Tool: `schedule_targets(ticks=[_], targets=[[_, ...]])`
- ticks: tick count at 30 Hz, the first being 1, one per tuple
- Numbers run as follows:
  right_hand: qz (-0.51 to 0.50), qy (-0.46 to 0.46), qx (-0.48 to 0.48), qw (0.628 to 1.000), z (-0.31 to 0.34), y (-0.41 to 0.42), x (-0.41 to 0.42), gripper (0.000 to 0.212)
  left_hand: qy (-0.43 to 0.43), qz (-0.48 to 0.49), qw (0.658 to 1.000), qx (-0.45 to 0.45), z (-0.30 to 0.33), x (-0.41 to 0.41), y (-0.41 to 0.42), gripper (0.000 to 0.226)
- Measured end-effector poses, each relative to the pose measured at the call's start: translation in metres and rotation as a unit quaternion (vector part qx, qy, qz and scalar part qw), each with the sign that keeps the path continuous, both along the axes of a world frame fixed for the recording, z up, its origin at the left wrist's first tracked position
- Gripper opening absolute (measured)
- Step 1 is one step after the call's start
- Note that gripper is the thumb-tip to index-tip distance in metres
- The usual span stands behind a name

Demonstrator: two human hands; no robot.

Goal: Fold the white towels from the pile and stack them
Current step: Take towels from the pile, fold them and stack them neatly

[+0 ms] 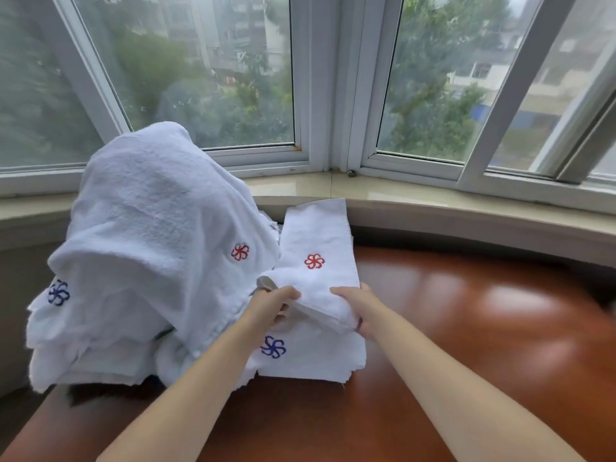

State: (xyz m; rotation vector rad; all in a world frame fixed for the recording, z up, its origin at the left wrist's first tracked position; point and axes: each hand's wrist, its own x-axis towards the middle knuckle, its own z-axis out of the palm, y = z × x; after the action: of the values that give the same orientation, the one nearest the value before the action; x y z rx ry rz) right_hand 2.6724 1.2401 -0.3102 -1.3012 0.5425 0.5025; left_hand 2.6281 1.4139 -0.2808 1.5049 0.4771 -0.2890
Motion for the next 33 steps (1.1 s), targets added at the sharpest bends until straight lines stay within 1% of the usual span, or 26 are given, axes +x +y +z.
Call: schedule_targets(ticks=[1,2,3,4,6,8,9,10,12,13,15,17,18,19,20,21,22,23,24,25,26,27,28,29,31,33], targets=[[0.022,0.012,-0.003,1.000,0.002,-0.001,-0.008,0.044,-0.038,-0.076,0.994,0.065,-0.004,-0.003,0.008,0.025],[0.029,0.024,0.012,0.999,0.006,-0.002,-0.014,0.035,-0.075,-0.151,0.977,0.134,-0.008,-0.006,0.016,0.041],[0.015,0.036,0.041,0.998,0.009,-0.004,-0.016,0.021,-0.114,-0.213,0.947,0.210,-0.013,-0.008,0.024,0.057],[-0.013,0.050,0.089,0.995,0.014,-0.007,-0.016,0.009,-0.143,-0.273,0.904,0.295,-0.019,-0.009,0.031,0.070],[-0.070,0.083,0.202,0.973,0.025,-0.012,-0.011,0.015,-0.152,-0.359,0.785,0.481,-0.029,-0.010,0.036,0.082],[-0.093,0.094,0.265,0.955,0.032,-0.012,-0.007,0.023,-0.154,-0.404,0.659,0.615,-0.038,-0.013,0.037,0.069],[-0.096,0.092,0.275,0.952,0.032,-0.010,-0.006,0.025,-0.168,-0.415,0.627,0.637,-0.041,-0.014,0.038,0.057],[-0.097,0.088,0.285,0.950,0.032,-0.008,-0.005,0.026,-0.175,-0.424,0.614,0.643,-0.040,-0.014,0.039,0.049],[-0.117,0.080,0.309,0.940,0.031,-0.005,-0.006,0.028,-0.161,-0.455,0.581,0.655,-0.035,-0.013,0.046,0.047],[-0.126,0.079,0.311,0.939,0.029,-0.005,-0.007,0.029,-0.130,-0.477,0.558,0.667,-0.032,-0.011,0.051,0.048],[-0.134,0.083,0.275,0.948,0.022,-0.005,-0.011,0.028,-0.017,-0.516,0.538,0.667,-0.022,-0.009,0.056,0.044],[-0.111,0.089,0.151,0.978,0.007,-0.004,-0.019,0.026,0.096,-0.567,0.516,0.635,-0.015,-0.007,0.056,0.035],[-0.097,0.094,0.077,0.988,-0.002,-0.002,-0.025,0.023,0.151,-0.579,0.514,0.615,-0.009,-0.007,0.052,0.028],[-0.082,0.097,0.012,0.992,-0.009,-0.001,-0.032,0.019,0.210,-0.571,0.534,0.587,-0.004,-0.008,0.048,0.021],[-0.071,0.097,-0.036,0.992,-0.017,0.000,-0.037,0.012,0.257,-0.549,0.568,0.556,-0.002,-0.008,0.045,0.020],[-0.070,0.089,-0.067,0.991,-0.024,0.000,-0.042,0.005,0.263,-0.523,0.602,0.542,-0.002,-0.007,0.041,0.023],[-0.074,0.077,-0.084,0.991,-0.029,-0.001,-0.043,0.013,0.225,-0.495,0.630,0.554,-0.003,-0.008,0.038,0.025],[-0.078,0.066,-0.090,0.991,-0.033,-0.002,-0.043,0.023,0.149,-0.458,0.647,0.591,-0.005,-0.008,0.037,0.027],[-0.084,0.053,-0.092,0.991,-0.034,-0.002,-0.043,0.030,0.055,-0.417,0.643,0.640,-0.011,-0.008,0.036,0.029],[-0.087,0.040,-0.096,0.991,-0.034,-0.002,-0.042,0.034,-0.020,-0.389,0.625,0.677,-0.019,-0.009,0.037,0.036],[-0.092,0.031,-0.098,0.990,-0.032,0.000,-0.041,0.035,-0.055,-0.393,0.608,0.688,-0.027,-0.011,0.038,0.051],[-0.098,0.023,-0.092,0.991,-0.028,0.003,-0.040,0.032,-0.057,-0.406,0.607,0.681,-0.034,-0.013,0.038,0.067],[-0.104,0.020,-0.075,0.992,-0.023,0.005,-0.040,0.026,-0.035,-0.413,0.622,0.665,-0.039,-0.014,0.038,0.076],[-0.116,0.022,-0.045,0.992,-0.019,0.005,-0.038,0.018,-0.011,-0.402,0.646,0.649,-0.043,-0.014,0.037,0.077],[-0.144,0.035,0.023,0.989,-0.010,0.006,-0.034,0.011,0.001,-0.354,0.675,0.648,-0.049,-0.011,0.040,0.061],[-0.171,0.038,0.082,0.981,-0.004,0.006,-0.031,0.017,-0.014,-0.323,0.676,0.662,-0.053,-0.009,0.044,0.044]])
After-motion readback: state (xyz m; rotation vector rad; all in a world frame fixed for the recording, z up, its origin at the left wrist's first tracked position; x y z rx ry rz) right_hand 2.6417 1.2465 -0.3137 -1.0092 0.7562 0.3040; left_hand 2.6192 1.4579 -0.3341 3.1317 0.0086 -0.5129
